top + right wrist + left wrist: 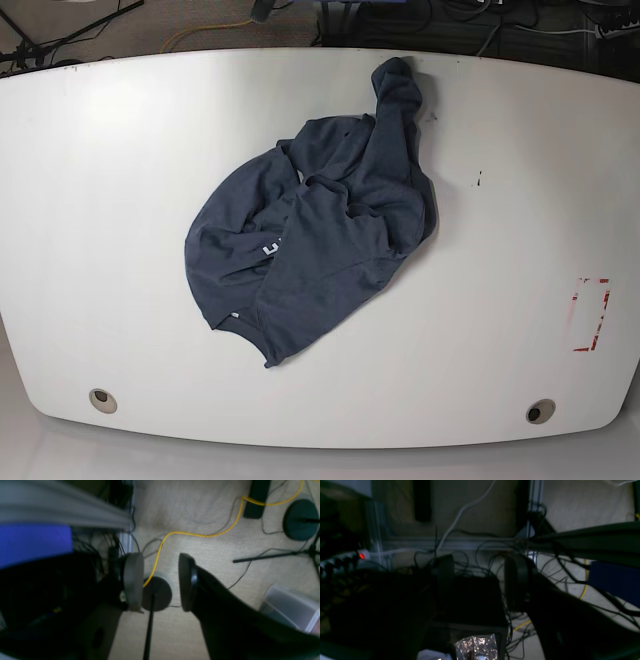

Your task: Fold the T-shirt properly

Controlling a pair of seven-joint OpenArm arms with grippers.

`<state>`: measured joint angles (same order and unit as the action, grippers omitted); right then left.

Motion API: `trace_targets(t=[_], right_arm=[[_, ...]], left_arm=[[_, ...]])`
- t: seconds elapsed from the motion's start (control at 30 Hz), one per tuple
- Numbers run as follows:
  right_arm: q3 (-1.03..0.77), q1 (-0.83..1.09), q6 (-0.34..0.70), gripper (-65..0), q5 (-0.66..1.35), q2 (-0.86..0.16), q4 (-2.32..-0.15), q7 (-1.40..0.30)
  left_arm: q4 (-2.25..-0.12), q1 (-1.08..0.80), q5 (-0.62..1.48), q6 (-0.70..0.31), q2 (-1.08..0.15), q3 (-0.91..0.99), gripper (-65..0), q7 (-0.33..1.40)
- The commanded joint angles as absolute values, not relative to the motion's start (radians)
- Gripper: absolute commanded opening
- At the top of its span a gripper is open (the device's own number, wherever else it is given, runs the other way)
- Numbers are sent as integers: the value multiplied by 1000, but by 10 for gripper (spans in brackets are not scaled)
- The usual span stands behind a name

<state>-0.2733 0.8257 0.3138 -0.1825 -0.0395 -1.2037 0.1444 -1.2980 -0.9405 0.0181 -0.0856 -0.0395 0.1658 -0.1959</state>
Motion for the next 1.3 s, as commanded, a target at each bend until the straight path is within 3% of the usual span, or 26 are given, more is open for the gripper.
trace_targets(t=[0.0,0.17,0.57,0.8,1.27], right_arm=[[-277,875,315,-431,-130,-50,-1288,143],[-259,970,315,-431,12,-93,-1457,79],[-251,1156,309,-433,337,-194,-1822,-31],[-315,1198,308,-428,348,-127,-2006,-41],[-328,1116,311,-426,348,-81,-2032,-68]], left_arm=[[-1385,-1000,71,-85,-48,170,-353,-217],[-1537,-1090,168,-85,-53,171,-351,-217],[-1891,-1214,166,-87,-53,166,-349,-211],[-1975,-1213,165,-87,-105,165,-210,-211],[-1965,-1064,166,-87,-338,-24,-165,-197]])
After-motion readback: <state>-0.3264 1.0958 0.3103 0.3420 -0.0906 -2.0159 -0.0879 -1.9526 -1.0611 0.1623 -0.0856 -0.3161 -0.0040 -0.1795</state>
